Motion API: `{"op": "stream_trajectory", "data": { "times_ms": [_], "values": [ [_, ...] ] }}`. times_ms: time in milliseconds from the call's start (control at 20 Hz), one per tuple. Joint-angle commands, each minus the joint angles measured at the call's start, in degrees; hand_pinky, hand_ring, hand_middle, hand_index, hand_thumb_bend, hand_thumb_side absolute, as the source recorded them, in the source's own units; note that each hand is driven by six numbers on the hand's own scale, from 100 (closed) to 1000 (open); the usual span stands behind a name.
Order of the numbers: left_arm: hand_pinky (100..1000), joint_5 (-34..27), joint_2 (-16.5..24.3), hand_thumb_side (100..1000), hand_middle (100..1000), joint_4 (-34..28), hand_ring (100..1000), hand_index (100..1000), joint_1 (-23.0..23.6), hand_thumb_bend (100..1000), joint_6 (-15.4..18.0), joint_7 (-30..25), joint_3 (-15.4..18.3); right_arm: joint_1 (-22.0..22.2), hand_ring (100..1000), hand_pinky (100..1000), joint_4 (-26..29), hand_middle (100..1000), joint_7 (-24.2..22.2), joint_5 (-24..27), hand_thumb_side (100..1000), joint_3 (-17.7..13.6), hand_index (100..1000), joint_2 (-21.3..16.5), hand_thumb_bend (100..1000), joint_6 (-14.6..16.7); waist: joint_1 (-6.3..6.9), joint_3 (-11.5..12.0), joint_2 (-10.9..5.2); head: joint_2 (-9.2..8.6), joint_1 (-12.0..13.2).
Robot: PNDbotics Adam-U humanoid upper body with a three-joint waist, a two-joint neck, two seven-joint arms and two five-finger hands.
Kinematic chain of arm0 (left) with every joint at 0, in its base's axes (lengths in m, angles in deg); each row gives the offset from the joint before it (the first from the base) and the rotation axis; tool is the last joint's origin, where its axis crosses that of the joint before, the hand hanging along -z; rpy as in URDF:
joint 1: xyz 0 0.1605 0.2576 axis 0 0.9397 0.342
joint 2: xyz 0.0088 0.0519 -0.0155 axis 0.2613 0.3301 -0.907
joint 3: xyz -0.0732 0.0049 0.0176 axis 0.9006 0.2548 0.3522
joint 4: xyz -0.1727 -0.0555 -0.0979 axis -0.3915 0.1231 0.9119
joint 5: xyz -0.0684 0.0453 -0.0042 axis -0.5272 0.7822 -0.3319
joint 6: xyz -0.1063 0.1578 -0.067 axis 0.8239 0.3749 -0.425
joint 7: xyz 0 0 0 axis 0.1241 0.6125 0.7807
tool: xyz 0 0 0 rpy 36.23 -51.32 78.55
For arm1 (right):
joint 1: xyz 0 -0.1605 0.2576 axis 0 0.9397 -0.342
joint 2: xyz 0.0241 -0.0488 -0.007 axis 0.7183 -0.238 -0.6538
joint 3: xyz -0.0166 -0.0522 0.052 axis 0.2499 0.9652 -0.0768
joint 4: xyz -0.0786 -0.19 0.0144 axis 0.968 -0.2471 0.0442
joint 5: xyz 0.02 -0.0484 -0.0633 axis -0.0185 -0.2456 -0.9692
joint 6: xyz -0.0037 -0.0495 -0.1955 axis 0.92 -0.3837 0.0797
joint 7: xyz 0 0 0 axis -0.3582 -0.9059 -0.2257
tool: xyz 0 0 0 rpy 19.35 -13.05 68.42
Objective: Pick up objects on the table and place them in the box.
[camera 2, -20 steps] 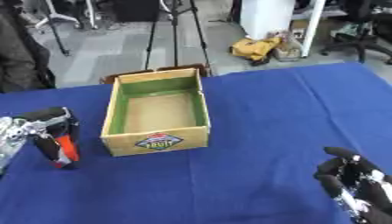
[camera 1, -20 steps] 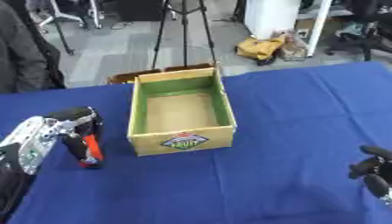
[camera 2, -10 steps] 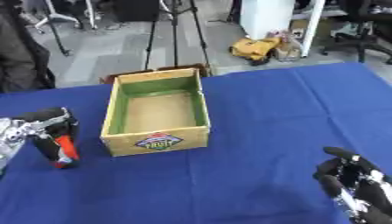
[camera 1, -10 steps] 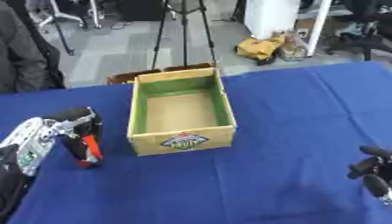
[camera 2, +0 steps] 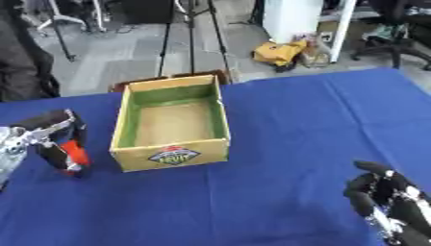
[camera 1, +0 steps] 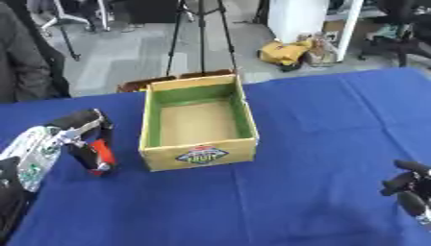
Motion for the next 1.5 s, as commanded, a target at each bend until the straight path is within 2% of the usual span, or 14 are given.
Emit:
{"op": "stream_trajectory", "data": {
  "times_ms": [50,400,700,1100,1500],
  "values": [
    [100,-1.01,3.4,100,100,-2.2,100,179,-3.01,543,0.22,-1.18,0.33,-0.22,588,824,0.46,550,-0.01,0.06,439,-0.54,832,-1.07,532,0.18,-0.23,0.08,-1.09,-0.41,-0.15],
    [100,-5.25,6.87,100,100,-6.54,100,177,-10.63,583,0.3,-5.62,0.1,0.06,588,824,0.25,549,-0.03,0.01,438,-0.55,832,-1.41,533,0.12,0.5,0.06,-1.69,-0.39,-0.42],
    [100,-5.88,4.46,100,100,-8.08,100,177,-14.6,580,0.63,-6.72,-1.08,-0.37,588,824,0.14,549,-0.45,0.07,439,-0.21,832,-1.69,535,0.01,1.21,-1.55,-1.69,-0.82,0.08],
    [100,-2.04,-0.55,100,100,-7.45,100,172,-15.63,559,2.77,-8.51,-1.75,-1.6,589,824,0.14,549,-1.03,0.12,440,0.34,832,-1.82,538,-0.18,2.28,-4.35,-0.8,-1.61,1.2],
    [100,1.35,-2.98,100,100,-5.51,100,178,-13.6,511,3.32,-9.94,-1.34,-2.54,586,824,0.09,548,-1.37,0.03,441,0.62,832,-1.69,540,-0.32,2.99,-6.09,0.08,-2.23,1.62]
  ]
}}
